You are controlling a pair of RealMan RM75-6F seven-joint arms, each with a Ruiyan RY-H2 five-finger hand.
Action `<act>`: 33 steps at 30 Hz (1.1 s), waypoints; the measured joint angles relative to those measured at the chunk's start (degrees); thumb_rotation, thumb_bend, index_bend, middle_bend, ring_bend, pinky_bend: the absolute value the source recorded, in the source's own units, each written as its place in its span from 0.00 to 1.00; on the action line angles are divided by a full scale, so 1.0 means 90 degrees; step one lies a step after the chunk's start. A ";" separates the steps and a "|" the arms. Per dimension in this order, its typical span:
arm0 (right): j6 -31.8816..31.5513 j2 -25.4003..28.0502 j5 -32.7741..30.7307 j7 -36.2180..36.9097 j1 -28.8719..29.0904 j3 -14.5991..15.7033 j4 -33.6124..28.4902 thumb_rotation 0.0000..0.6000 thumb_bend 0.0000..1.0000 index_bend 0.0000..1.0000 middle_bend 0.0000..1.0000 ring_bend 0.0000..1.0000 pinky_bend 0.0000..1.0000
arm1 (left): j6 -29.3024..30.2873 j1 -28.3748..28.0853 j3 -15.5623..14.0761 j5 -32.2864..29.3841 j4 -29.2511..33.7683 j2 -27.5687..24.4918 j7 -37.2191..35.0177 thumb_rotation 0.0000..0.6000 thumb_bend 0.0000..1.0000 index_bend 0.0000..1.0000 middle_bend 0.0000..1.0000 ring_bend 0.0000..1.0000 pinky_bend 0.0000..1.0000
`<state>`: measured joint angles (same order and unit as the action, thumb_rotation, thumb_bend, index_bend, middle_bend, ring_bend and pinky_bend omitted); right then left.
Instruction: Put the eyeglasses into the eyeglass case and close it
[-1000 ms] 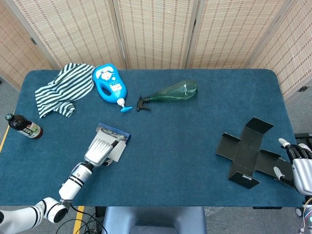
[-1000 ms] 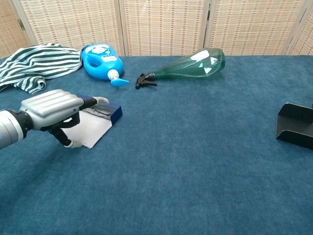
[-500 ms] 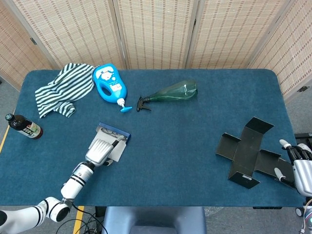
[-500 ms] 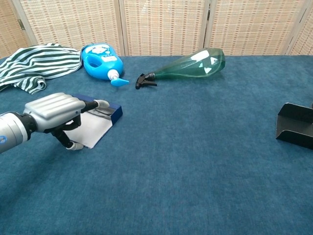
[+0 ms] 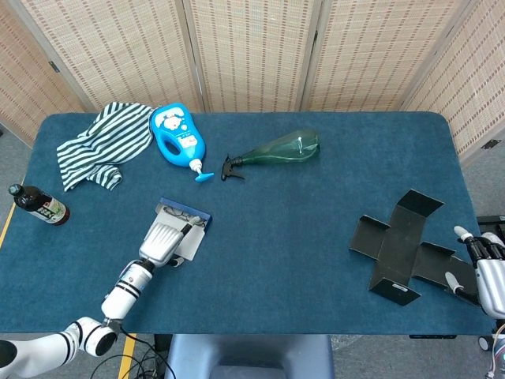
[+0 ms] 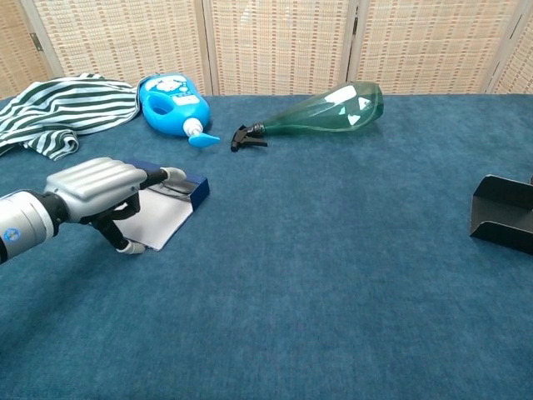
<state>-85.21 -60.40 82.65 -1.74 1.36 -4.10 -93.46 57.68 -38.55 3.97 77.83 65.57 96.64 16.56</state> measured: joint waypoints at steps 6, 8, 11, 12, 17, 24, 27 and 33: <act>-0.0027 0.0006 -0.0013 0.0002 -0.0020 -0.0004 0.0000 1.00 0.28 0.10 0.27 0.23 0.21 | 0.0085 -0.0013 0.0114 0.0013 -0.0197 0.0112 -0.0152 1.00 0.23 0.05 0.96 0.97 1.00; -0.0024 0.0006 -0.0019 0.0006 -0.0023 -0.0002 0.0004 1.00 0.28 0.10 0.27 0.23 0.21 | 0.0096 -0.0017 0.0153 0.0003 -0.0307 0.0168 -0.0232 1.00 0.23 0.05 0.96 0.97 1.00; -0.0025 0.0007 -0.0022 0.0010 -0.0025 -0.0004 0.0004 1.00 0.28 0.10 0.27 0.23 0.21 | 0.0120 -0.0025 0.0218 -0.0016 -0.0474 0.0249 -0.0323 1.00 0.23 0.05 0.96 0.97 1.00; -0.0027 0.0009 -0.0023 0.0011 -0.0025 -0.0007 0.0006 1.00 0.28 0.10 0.27 0.23 0.21 | 0.0127 -0.0029 0.0244 -0.0024 -0.0523 0.0271 -0.0354 1.00 0.23 0.05 0.96 0.97 1.00; -0.0028 0.0010 -0.0029 0.0008 -0.0028 -0.0010 0.0007 1.00 0.28 0.10 0.27 0.23 0.21 | 0.0162 -0.0082 0.0410 -0.0070 -0.0702 0.0355 -0.0519 1.00 0.23 0.06 0.96 0.97 1.00; -0.0041 0.0005 -0.0045 0.0020 -0.0039 -0.0017 0.0012 1.00 0.28 0.10 0.27 0.23 0.21 | 0.0315 -0.0216 0.0643 -0.0054 -0.0910 0.0445 -0.0749 1.00 0.23 0.12 0.96 0.97 1.00; -0.0035 0.0007 -0.0049 0.0022 -0.0038 -0.0019 0.0012 1.00 0.28 0.10 0.27 0.23 0.21 | 0.0340 -0.0289 0.0705 -0.0023 -0.1111 0.0522 -0.0888 1.00 0.23 0.19 0.96 0.97 1.00; -0.0030 0.0014 -0.0054 0.0028 -0.0036 -0.0025 0.0016 1.00 0.28 0.10 0.27 0.23 0.21 | 0.0316 -0.0430 0.0787 0.0000 -0.1785 0.0717 -0.1143 1.00 0.23 0.41 0.97 0.97 1.00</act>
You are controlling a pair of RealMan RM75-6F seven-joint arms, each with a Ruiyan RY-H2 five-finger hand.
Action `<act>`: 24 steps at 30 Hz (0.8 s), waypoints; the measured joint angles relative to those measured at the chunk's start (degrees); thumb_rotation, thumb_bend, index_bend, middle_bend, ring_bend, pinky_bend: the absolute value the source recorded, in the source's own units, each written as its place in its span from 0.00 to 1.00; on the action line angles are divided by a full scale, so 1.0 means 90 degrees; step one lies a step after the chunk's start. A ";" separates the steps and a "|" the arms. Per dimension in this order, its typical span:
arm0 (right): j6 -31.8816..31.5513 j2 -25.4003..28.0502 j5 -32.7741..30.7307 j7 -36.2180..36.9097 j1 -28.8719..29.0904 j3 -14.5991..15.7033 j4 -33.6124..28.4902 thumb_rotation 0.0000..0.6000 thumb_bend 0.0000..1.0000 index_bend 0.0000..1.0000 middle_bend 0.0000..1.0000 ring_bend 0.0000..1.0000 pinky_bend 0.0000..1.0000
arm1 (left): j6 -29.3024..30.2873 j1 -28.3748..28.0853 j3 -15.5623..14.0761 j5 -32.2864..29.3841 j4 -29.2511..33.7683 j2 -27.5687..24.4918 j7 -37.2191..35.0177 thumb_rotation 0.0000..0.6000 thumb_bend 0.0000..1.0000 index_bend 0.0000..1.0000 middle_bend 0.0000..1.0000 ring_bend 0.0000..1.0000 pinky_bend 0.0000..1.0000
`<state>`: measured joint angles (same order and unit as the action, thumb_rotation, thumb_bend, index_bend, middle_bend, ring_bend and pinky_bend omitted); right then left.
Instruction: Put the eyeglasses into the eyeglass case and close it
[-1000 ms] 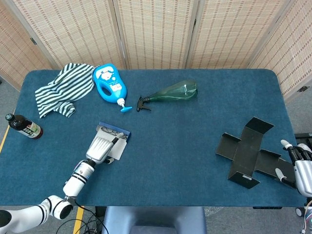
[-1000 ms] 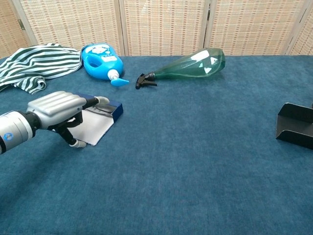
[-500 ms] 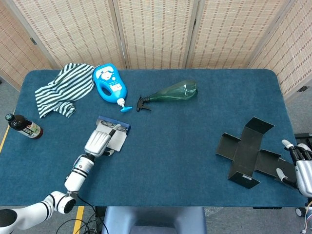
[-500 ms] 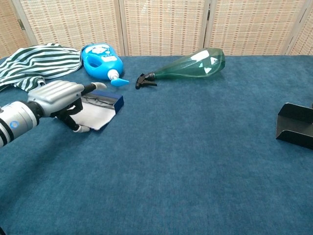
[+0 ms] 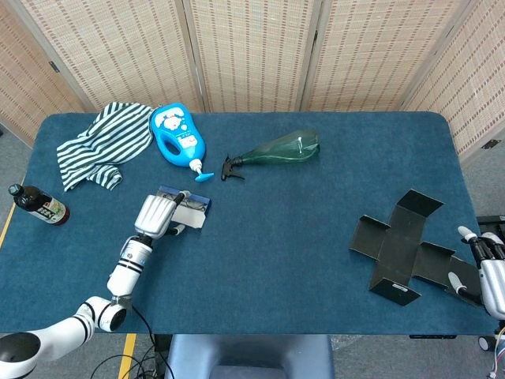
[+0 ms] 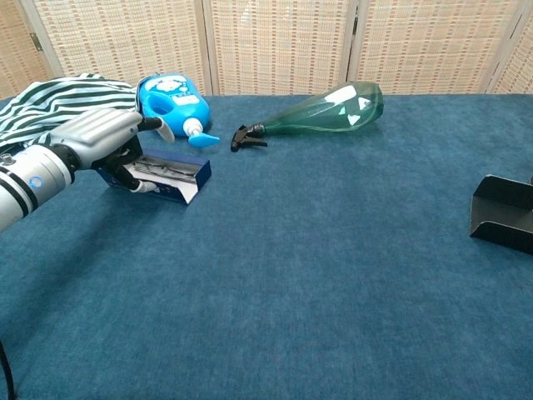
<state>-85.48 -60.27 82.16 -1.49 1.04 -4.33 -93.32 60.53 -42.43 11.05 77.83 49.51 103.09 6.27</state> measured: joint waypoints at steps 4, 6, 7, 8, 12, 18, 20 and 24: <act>0.0031 -0.0010 -0.0004 0.0003 0.0014 0.0000 0.0011 1.00 0.28 0.10 0.27 0.23 0.21 | 0.0004 -0.0035 -0.0002 0.0032 -0.0383 0.0104 -0.0236 1.00 0.23 0.51 0.97 0.97 1.00; 0.0053 -0.0014 -0.0004 0.0006 0.0029 -0.0002 0.0015 1.00 0.28 0.10 0.27 0.23 0.21 | 0.0012 -0.0036 -0.0033 0.0061 -0.0502 0.0136 -0.0268 1.00 0.23 0.54 0.97 0.97 1.00; 0.0063 -0.0015 -0.0002 0.0006 0.0038 -0.0005 0.0017 1.00 0.28 0.10 0.27 0.23 0.21 | 0.0015 -0.0035 -0.0052 0.0076 -0.0571 0.0159 -0.0290 1.00 0.23 0.55 0.97 0.97 1.00; 0.0068 -0.0015 0.0002 0.0003 0.0046 -0.0007 0.0017 1.00 0.28 0.10 0.27 0.23 0.21 | 0.0016 -0.0033 -0.0063 0.0082 -0.0614 0.0176 -0.0314 1.00 0.24 0.56 0.97 0.97 1.00; 0.0076 -0.0014 0.0013 -0.0002 0.0062 -0.0014 0.0015 1.00 0.28 0.10 0.27 0.23 0.21 | 0.0015 -0.0027 -0.0114 0.0115 -0.0743 0.0220 -0.0363 1.00 0.29 0.58 0.97 0.97 1.00; 0.0122 -0.0032 -0.0017 0.0018 0.0076 -0.0014 0.0036 1.00 0.28 0.10 0.27 0.23 0.21 | 0.0006 -0.0023 -0.0167 0.0152 -0.0855 0.0264 -0.0390 1.00 0.40 0.61 0.97 0.97 1.00; 0.0128 -0.0034 -0.0011 0.0014 0.0085 -0.0015 0.0040 1.00 0.28 0.10 0.27 0.23 0.21 | -0.0003 -0.0018 -0.0179 0.0155 -0.0873 0.0275 -0.0407 1.00 0.43 0.62 0.97 0.97 1.00; 0.0134 -0.0035 -0.0006 0.0008 0.0099 -0.0021 0.0045 1.00 0.28 0.10 0.27 0.23 0.21 | -0.0062 -0.0012 -0.0221 0.0159 -0.0884 0.0279 -0.0311 1.00 0.45 0.63 0.97 0.97 1.00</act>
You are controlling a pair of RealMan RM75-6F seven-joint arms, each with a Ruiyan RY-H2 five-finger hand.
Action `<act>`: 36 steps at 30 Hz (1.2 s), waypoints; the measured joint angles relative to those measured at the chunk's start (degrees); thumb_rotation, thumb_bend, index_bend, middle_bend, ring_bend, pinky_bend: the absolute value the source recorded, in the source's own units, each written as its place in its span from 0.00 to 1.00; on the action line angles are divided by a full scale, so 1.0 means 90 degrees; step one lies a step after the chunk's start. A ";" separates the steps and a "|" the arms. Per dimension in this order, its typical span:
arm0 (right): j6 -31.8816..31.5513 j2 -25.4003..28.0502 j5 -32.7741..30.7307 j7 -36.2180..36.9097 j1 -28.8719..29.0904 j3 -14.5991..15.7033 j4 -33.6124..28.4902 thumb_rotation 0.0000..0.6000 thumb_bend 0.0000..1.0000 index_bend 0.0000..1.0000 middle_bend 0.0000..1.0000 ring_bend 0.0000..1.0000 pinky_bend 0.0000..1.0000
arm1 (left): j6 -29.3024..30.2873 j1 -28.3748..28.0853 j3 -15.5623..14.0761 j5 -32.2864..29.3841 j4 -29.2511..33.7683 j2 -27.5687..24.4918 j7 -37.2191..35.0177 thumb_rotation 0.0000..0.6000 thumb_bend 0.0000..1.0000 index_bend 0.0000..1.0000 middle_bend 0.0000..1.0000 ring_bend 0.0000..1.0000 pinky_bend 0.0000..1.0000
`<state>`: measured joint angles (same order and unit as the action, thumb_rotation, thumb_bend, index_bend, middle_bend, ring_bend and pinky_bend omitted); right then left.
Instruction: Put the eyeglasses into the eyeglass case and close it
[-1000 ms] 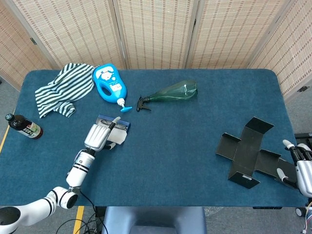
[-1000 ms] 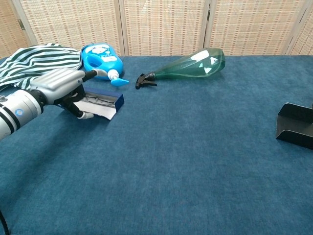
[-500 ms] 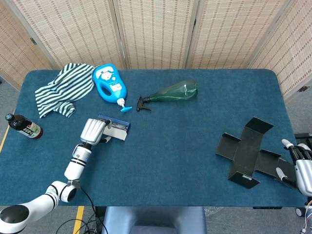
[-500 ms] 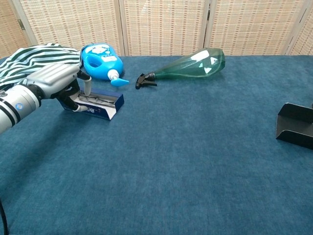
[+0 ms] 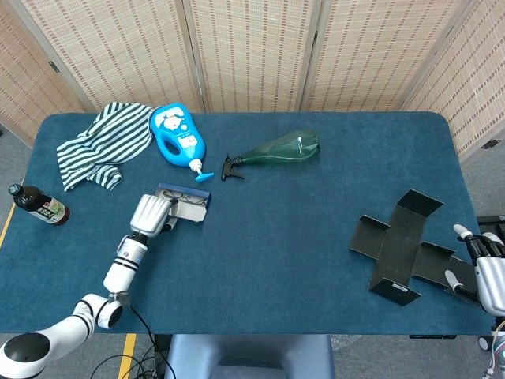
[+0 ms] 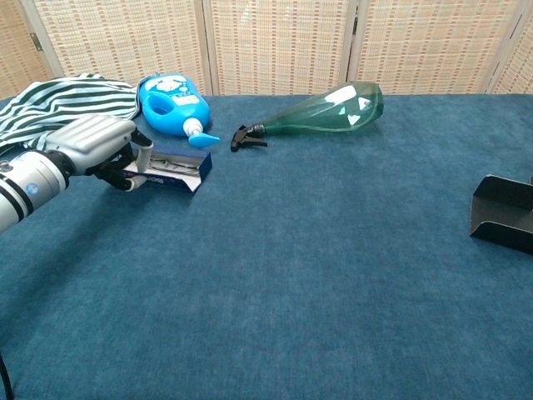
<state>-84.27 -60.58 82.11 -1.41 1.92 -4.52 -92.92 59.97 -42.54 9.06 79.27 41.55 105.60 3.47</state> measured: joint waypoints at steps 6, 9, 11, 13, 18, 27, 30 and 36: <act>0.0016 0.0000 -0.0009 0.0028 0.0006 0.0003 0.0016 1.00 0.28 0.10 0.27 0.23 0.21 | 0.0078 0.0079 -0.0040 0.0018 0.0149 -0.0086 0.0036 1.00 0.47 0.68 0.97 0.97 1.00; -0.0002 -0.0001 -0.0009 0.0039 -0.0008 0.0009 0.0027 1.00 0.28 0.10 0.27 0.23 0.21 | 0.0172 0.0160 -0.0069 0.0038 0.0309 -0.0187 0.0035 1.00 0.47 0.68 0.97 0.97 1.00; -0.0010 -0.0005 -0.0003 0.0043 -0.0014 0.0014 0.0029 1.00 0.28 0.10 0.27 0.23 0.21 | 0.0238 0.0233 -0.0102 0.0056 0.0500 -0.0300 0.0052 1.00 0.47 0.68 0.97 0.97 1.00; -0.0021 -0.0006 0.0008 0.0051 -0.0020 0.0019 0.0028 1.00 0.28 0.10 0.27 0.23 0.21 | 0.0312 0.0324 -0.0150 0.0080 0.0773 -0.0460 0.0090 1.00 0.47 0.68 0.97 0.97 1.00; -0.0051 0.0000 0.0067 0.0041 -0.0019 0.0027 0.0001 1.00 0.28 0.10 0.27 0.23 0.21 | 0.0350 0.0567 -0.0274 0.0029 0.1767 -0.1041 0.0373 1.00 0.47 0.66 0.97 0.97 1.00; -0.0152 0.0009 0.0231 -0.0012 -0.0019 0.0054 -0.0100 1.00 0.28 0.10 0.27 0.23 0.21 | -0.0176 0.0897 -0.0542 -0.0663 0.4488 -0.2870 0.1570 1.00 0.47 0.66 0.96 0.95 1.00; -0.0172 0.0013 0.0247 -0.0011 -0.0033 0.0068 -0.0114 1.00 0.28 0.10 0.27 0.23 0.21 | -0.0542 0.0903 -0.0620 -0.1227 0.5282 -0.3502 0.2074 1.00 0.47 0.66 0.96 0.95 1.00; -0.0210 0.0034 0.0269 0.0011 -0.0052 0.0075 -0.0116 1.00 0.28 0.10 0.27 0.23 0.21 | -0.0795 0.0788 -0.0585 -0.1938 0.5703 -0.3769 0.2603 1.00 0.47 0.66 0.96 0.94 1.00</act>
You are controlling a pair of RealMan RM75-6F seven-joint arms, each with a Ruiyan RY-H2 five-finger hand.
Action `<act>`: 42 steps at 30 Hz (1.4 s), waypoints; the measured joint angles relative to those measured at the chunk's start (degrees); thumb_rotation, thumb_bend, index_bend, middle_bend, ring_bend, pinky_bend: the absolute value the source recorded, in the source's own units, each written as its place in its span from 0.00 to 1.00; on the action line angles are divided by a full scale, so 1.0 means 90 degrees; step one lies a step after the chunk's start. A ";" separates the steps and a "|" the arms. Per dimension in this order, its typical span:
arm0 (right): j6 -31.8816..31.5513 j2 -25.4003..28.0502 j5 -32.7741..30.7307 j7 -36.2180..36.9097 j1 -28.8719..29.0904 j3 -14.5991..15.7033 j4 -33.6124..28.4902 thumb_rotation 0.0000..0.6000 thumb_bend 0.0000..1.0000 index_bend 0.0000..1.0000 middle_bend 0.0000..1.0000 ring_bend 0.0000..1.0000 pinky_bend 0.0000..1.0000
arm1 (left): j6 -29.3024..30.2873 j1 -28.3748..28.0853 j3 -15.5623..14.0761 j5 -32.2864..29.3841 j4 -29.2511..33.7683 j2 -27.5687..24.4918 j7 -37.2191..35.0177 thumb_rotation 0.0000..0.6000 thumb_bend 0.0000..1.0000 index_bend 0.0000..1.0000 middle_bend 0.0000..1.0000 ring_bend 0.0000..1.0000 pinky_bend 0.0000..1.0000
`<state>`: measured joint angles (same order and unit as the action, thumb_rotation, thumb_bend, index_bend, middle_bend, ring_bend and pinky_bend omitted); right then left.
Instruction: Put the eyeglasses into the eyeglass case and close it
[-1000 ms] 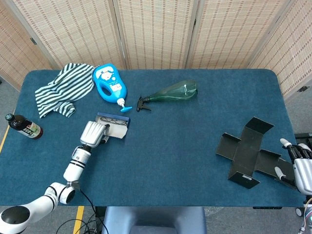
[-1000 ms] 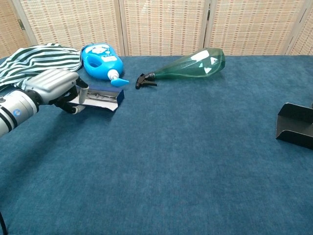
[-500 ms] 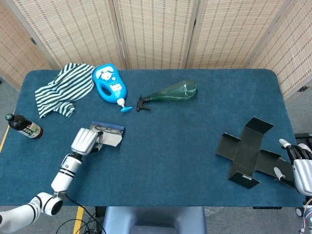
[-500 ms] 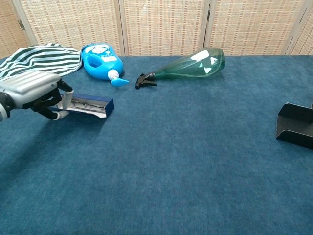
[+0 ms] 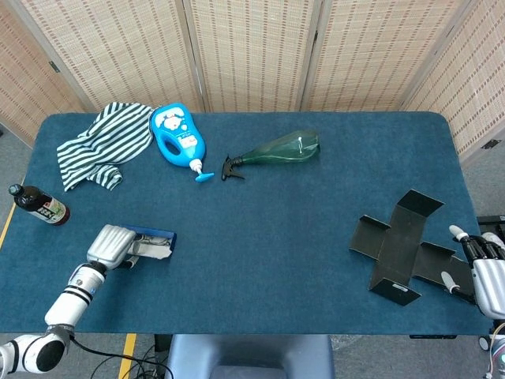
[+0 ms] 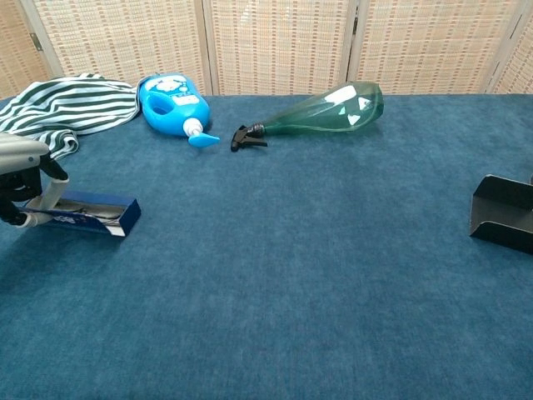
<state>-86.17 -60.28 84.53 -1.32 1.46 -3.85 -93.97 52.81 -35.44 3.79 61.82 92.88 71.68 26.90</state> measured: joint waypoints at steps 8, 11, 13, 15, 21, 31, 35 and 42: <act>-0.0009 -0.0005 -0.0025 0.0002 -0.0032 0.0020 -0.0003 1.00 0.28 0.10 0.27 0.23 0.21 | -0.0069 -0.0234 0.0219 -0.0145 -0.0758 0.0465 -0.0127 1.00 0.47 0.64 0.96 0.94 1.00; -0.0011 -0.0003 -0.0052 -0.0004 -0.0042 0.0016 -0.0004 1.00 0.28 0.10 0.27 0.23 0.21 | -0.0104 -0.0314 0.0284 -0.0190 -0.1016 0.0572 -0.0192 1.00 0.47 0.64 0.95 0.94 1.00; -0.0012 -0.0001 -0.0059 -0.0014 -0.0044 0.0013 -0.0010 1.00 0.28 0.10 0.27 0.23 0.21 | -0.0134 -0.0379 0.0336 -0.0265 -0.1152 0.0610 -0.0196 1.00 0.47 0.63 0.95 0.94 1.00; -0.0015 -0.0004 -0.0057 -0.0024 -0.0043 0.0010 -0.0016 1.00 0.28 0.10 0.27 0.23 0.21 | -0.0133 -0.0430 0.0387 -0.0315 -0.1236 0.0637 -0.0185 1.00 0.47 0.63 0.95 0.94 1.00; 0.0002 -0.0012 -0.0061 -0.0052 -0.0031 0.0005 -0.0042 1.00 0.28 0.10 0.27 0.23 0.21 | -0.0127 -0.0588 0.0475 -0.0449 -0.1622 0.0796 -0.0020 1.00 0.47 0.62 0.94 0.93 1.00; 0.0001 -0.0007 -0.0077 -0.0071 -0.0041 0.0006 -0.0064 1.00 0.28 0.10 0.27 0.24 0.21 | -0.0303 -0.0861 0.0567 -0.0770 -0.2537 0.1262 0.0203 1.00 0.47 0.44 0.94 0.92 1.00; 0.0006 0.0000 -0.0072 -0.0066 -0.0037 0.0005 -0.0069 1.00 0.28 0.10 0.27 0.24 0.21 | -0.0424 -0.0957 0.0566 -0.0967 -0.2940 0.1457 0.0378 1.00 0.46 0.29 0.93 0.92 1.00; 0.0018 0.0001 -0.0082 -0.0057 -0.0034 0.0002 -0.0063 1.00 0.28 0.10 0.27 0.24 0.21 | -0.0721 -0.1131 0.0574 -0.1743 -0.3355 0.1689 0.0965 1.00 0.44 0.13 0.92 0.91 1.00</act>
<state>-86.00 -60.27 83.80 -1.83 1.15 -3.82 -94.53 46.32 -45.62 8.96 46.13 62.68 86.88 35.58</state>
